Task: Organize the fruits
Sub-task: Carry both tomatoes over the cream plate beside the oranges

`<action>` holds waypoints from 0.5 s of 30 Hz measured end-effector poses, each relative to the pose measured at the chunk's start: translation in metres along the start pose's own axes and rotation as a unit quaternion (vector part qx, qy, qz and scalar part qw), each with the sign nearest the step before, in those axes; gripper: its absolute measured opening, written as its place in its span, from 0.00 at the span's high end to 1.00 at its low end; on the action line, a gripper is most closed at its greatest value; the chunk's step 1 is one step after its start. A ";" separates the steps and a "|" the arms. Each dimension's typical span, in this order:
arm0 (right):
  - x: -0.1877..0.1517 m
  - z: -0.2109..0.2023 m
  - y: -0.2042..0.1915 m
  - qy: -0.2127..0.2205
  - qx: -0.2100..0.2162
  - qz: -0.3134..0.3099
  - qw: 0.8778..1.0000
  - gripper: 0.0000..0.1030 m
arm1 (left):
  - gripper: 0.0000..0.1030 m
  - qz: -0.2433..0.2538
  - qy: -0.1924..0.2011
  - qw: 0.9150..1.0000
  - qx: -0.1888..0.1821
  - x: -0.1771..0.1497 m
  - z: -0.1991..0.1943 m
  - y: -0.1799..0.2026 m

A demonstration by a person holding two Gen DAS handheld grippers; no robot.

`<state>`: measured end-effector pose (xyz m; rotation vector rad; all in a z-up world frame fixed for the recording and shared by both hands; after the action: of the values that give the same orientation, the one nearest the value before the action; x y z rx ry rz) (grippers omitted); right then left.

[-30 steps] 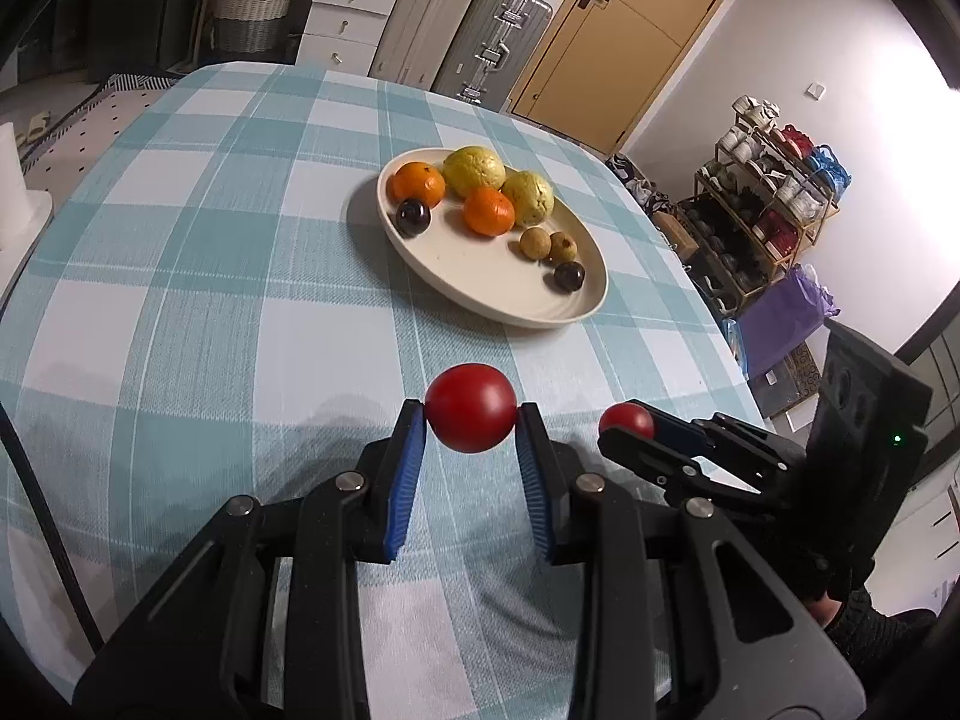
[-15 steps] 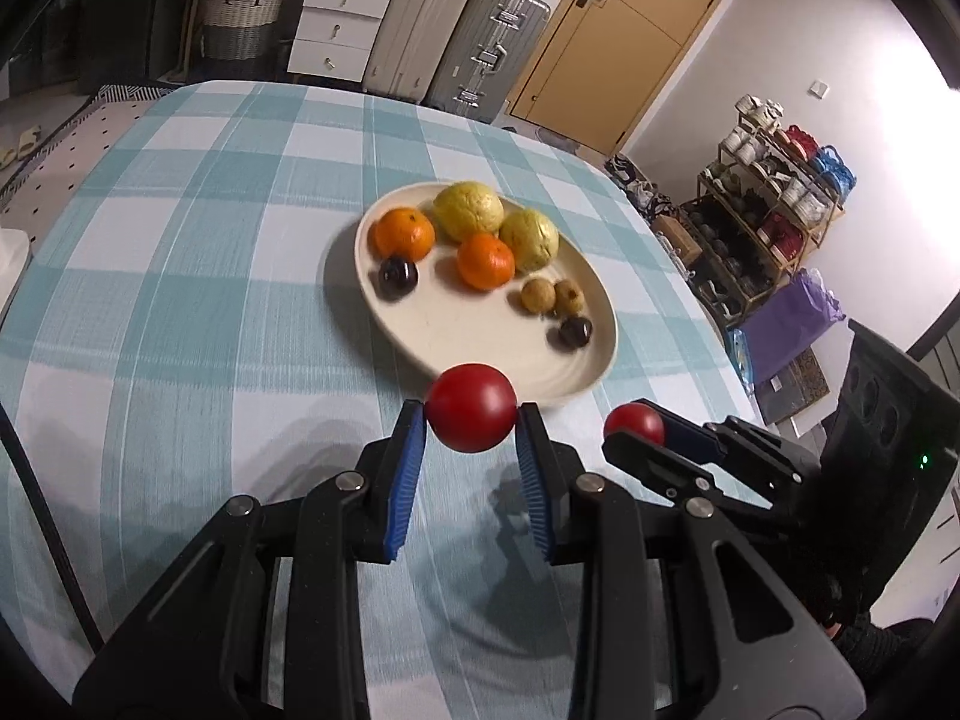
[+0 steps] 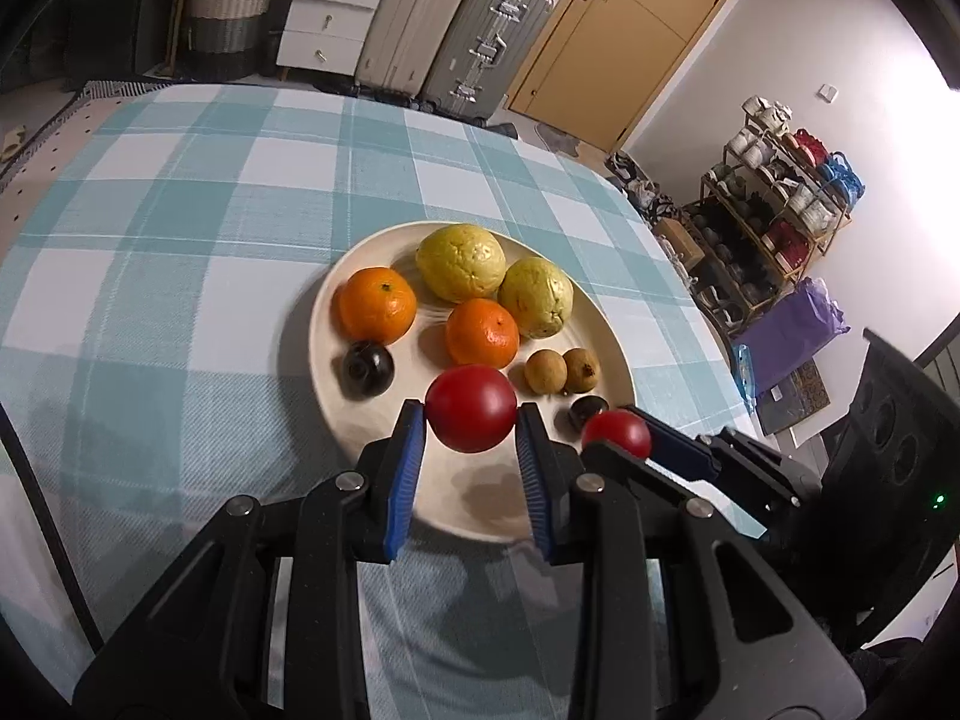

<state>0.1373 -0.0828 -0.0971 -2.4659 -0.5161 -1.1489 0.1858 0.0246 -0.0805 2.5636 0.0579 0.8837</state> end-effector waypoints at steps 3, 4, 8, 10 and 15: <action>0.008 0.008 0.002 0.002 -0.014 -0.016 1.000 0.73 | 0.73 0.001 -0.007 1.000 -0.001 0.005 0.013 0.000; 0.011 0.011 0.002 0.003 -0.014 -0.019 1.000 0.73 | 0.73 0.002 -0.008 1.000 -0.001 0.007 0.016 0.001; 0.018 0.023 0.007 -0.002 -0.014 -0.019 1.000 0.72 | 0.73 0.006 -0.014 1.000 -0.002 0.013 0.028 0.001; 0.020 0.028 0.009 -0.006 -0.014 -0.018 1.000 0.72 | 0.73 0.006 -0.018 1.000 -0.001 0.014 0.032 0.000; 0.022 0.037 0.014 -0.011 -0.014 -0.015 1.000 0.72 | 0.73 0.005 -0.023 1.000 0.001 0.016 0.039 -0.004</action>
<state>0.1805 -0.0736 -0.1048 -2.5061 -0.5488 -1.1494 0.2220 0.0161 -0.1000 2.5879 0.0322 0.8283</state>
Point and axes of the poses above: each gripper's, at about its wrist camera, not at the fingertips, and z roughly the way its jaws point, y to its right, x to its top, the point moved 4 cm from there along z, roughly the way its jaws point, and after that the axes turned 3 degrees about y, right-handed, at the moved point
